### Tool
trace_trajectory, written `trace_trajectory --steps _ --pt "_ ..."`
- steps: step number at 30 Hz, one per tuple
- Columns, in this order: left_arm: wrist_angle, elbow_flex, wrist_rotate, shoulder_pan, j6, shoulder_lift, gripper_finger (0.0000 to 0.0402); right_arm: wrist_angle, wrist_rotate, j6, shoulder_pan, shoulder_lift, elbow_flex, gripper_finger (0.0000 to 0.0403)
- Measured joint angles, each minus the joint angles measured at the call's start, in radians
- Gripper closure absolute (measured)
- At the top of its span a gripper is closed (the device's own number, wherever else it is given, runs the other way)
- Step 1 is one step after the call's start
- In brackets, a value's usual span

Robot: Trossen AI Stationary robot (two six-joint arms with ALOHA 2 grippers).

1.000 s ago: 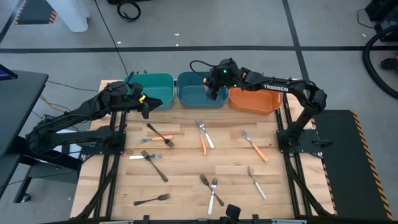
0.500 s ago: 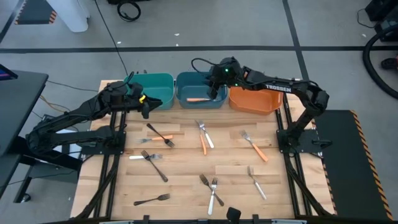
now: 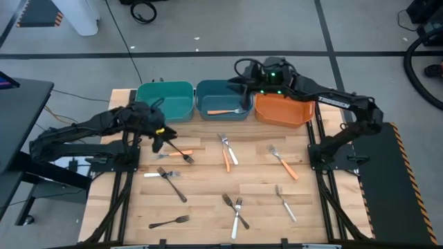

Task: Sort silverware by color (type)
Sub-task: Put the top black fork in the green bin

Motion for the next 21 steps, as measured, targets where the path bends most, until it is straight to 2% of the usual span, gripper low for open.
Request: trace_trajectory --steps 2,7,17,21 --pt "-0.032 0.000 -0.012 -0.018 0.066 0.010 0.0292 -0.003 0.000 0.007 0.008 -0.019 0.000 0.0281" --pt "-0.037 0.000 -0.062 -0.029 0.074 0.080 0.0292 -0.007 0.000 0.032 0.024 -0.038 0.000 0.0281" --pt "-0.076 0.000 -0.063 -0.029 0.049 0.370 0.0292 -0.102 0.001 0.065 0.033 -0.035 0.000 0.0282" --pt "-0.072 0.000 -0.063 -0.029 0.045 0.451 0.0292 -0.152 0.001 0.068 0.033 -0.035 0.000 0.0281"
